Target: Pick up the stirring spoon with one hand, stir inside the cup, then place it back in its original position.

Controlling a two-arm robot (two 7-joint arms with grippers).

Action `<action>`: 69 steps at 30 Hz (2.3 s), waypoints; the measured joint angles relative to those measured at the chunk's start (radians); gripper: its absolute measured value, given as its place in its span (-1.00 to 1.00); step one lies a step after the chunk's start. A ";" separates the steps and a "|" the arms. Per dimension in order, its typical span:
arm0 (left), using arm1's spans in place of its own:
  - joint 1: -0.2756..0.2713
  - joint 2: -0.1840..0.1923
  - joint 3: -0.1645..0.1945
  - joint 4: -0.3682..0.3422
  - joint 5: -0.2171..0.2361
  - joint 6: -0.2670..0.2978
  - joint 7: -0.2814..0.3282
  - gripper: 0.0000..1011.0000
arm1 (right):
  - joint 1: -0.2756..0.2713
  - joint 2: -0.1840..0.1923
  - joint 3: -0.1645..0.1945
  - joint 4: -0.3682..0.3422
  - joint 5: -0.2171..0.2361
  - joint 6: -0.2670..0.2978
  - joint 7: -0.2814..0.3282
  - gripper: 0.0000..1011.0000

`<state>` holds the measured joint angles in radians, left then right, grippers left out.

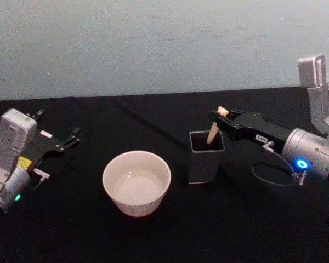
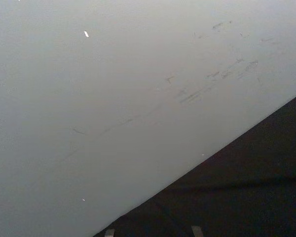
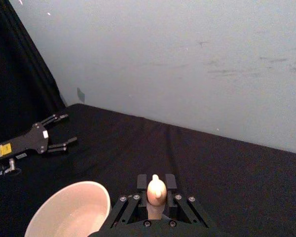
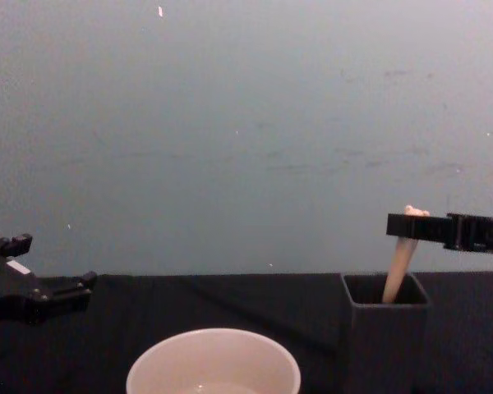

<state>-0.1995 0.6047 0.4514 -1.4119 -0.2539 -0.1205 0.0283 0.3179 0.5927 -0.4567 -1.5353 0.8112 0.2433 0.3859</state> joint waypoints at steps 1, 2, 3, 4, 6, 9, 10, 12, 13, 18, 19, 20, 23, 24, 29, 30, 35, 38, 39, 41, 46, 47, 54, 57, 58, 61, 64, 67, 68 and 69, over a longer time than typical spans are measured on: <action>0.000 0.000 0.000 0.000 0.000 0.000 0.000 0.98 | 0.000 -0.001 -0.001 0.001 -0.002 0.000 0.000 -0.58; 0.000 0.000 0.000 0.000 0.000 0.000 0.000 0.98 | 0.000 -0.002 -0.002 0.003 -0.005 0.000 0.000 -0.58; 0.000 0.000 0.000 0.000 0.000 0.000 0.000 0.98 | 0.000 -0.004 -0.005 0.006 -0.009 0.001 -0.001 -0.58; 0.000 0.000 0.000 0.000 0.000 0.000 0.000 0.98 | 0.000 -0.005 -0.006 0.007 -0.011 0.001 -0.002 -0.58; 0.000 0.000 0.000 0.000 0.000 0.000 0.000 0.98 | 0.000 -0.009 -0.008 0.013 -0.018 0.001 -0.004 -0.58; 0.000 0.000 0.000 0.000 0.000 0.000 0.000 0.98 | 0.002 -0.015 -0.012 0.021 -0.027 0.004 -0.006 -0.58; 0.000 0.000 0.000 0.000 0.000 0.000 0.000 0.98 | 0.002 -0.016 -0.012 0.023 -0.029 0.005 -0.007 -0.58; 0.000 0.000 0.000 0.000 0.000 0.000 0.000 0.98 | 0.003 -0.019 -0.013 0.027 -0.035 0.007 -0.007 -0.58; 0.000 0.000 0.000 0.000 0.000 0.000 0.000 0.98 | 0.003 -0.020 -0.014 0.028 -0.036 0.008 -0.007 -0.58; 0.000 0.000 0.000 0.000 0.000 0.000 0.000 0.98 | 0.003 -0.025 -0.013 0.033 -0.043 0.013 -0.006 -0.58; 0.000 0.000 0.000 0.000 0.000 0.000 0.000 0.98 | 0.003 -0.026 -0.013 0.033 -0.044 0.013 -0.006 -0.58; 0.000 0.000 0.000 0.000 0.000 0.000 0.000 0.98 | 0.003 -0.026 -0.013 0.033 -0.045 0.014 -0.006 -0.58; 0.000 0.000 0.000 0.000 0.000 0.000 0.000 0.98 | 0.003 -0.027 -0.012 0.035 -0.050 0.016 -0.006 -0.58; 0.000 0.000 0.000 0.000 0.000 0.000 0.000 0.98 | 0.003 -0.028 -0.012 0.035 -0.051 0.016 -0.005 -0.58; 0.000 0.000 0.000 0.000 0.000 0.000 0.000 0.98 | 0.002 -0.028 -0.010 0.035 -0.054 0.016 -0.002 -0.58; 0.000 0.000 0.000 0.000 0.000 0.000 0.000 0.98 | 0.002 -0.028 -0.010 0.035 -0.054 0.016 -0.002 -0.58; 0.000 0.000 0.000 0.000 0.000 0.000 0.000 0.98 | 0.002 -0.028 -0.010 0.035 -0.054 0.016 -0.002 -0.58; 0.000 0.000 0.000 0.000 0.000 0.000 0.000 0.98 | 0.002 -0.028 -0.010 0.035 -0.053 0.016 -0.002 -0.58; 0.000 0.000 0.000 0.000 0.000 0.000 0.000 0.98 | 0.002 -0.028 -0.010 0.035 -0.053 0.016 -0.002 -0.58; 0.000 0.000 0.000 0.000 0.000 0.000 0.000 0.98 | 0.003 -0.028 -0.010 0.035 -0.053 0.015 -0.002 -0.58; 0.000 0.000 0.000 0.000 0.000 0.000 0.000 0.98 | 0.003 -0.028 -0.010 0.035 -0.053 0.015 -0.003 -0.58; 0.000 0.000 0.000 0.000 0.000 0.000 0.000 0.98 | 0.003 -0.028 -0.010 0.035 -0.053 0.015 -0.003 -0.58; 0.000 0.000 0.000 0.000 0.000 0.000 0.000 0.98 | 0.003 -0.028 -0.010 0.034 -0.052 0.015 -0.003 -0.58; 0.000 0.000 0.000 0.000 0.000 0.000 0.000 0.98 | 0.003 -0.028 -0.010 0.034 -0.052 0.015 -0.003 -0.51; 0.000 0.000 0.000 0.000 0.000 0.000 0.000 0.98 | 0.003 -0.028 -0.010 0.034 -0.052 0.015 -0.003 -0.50; 0.000 0.000 0.000 0.000 0.000 0.000 0.000 0.98 | 0.003 -0.028 -0.010 0.034 -0.051 0.015 -0.003 -0.28; 0.000 0.000 0.000 0.000 0.000 0.000 0.000 0.98 | 0.003 -0.028 -0.010 0.034 -0.051 0.015 -0.003 -0.08; 0.000 0.000 0.000 0.000 0.000 0.000 0.000 0.98 | 0.003 -0.028 -0.010 0.034 -0.051 0.015 -0.003 0.07; 0.000 0.000 0.000 0.000 0.000 0.000 0.000 0.98 | 0.003 -0.028 -0.010 0.034 -0.051 0.015 -0.003 0.19; 0.000 0.000 0.000 0.000 0.000 0.000 0.000 0.98 | 0.003 -0.028 -0.010 0.034 -0.051 0.015 -0.003 0.24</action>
<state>-0.1995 0.6047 0.4514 -1.4119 -0.2539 -0.1205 0.0283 0.3209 0.5651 -0.4669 -1.5010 0.7603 0.2584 0.3825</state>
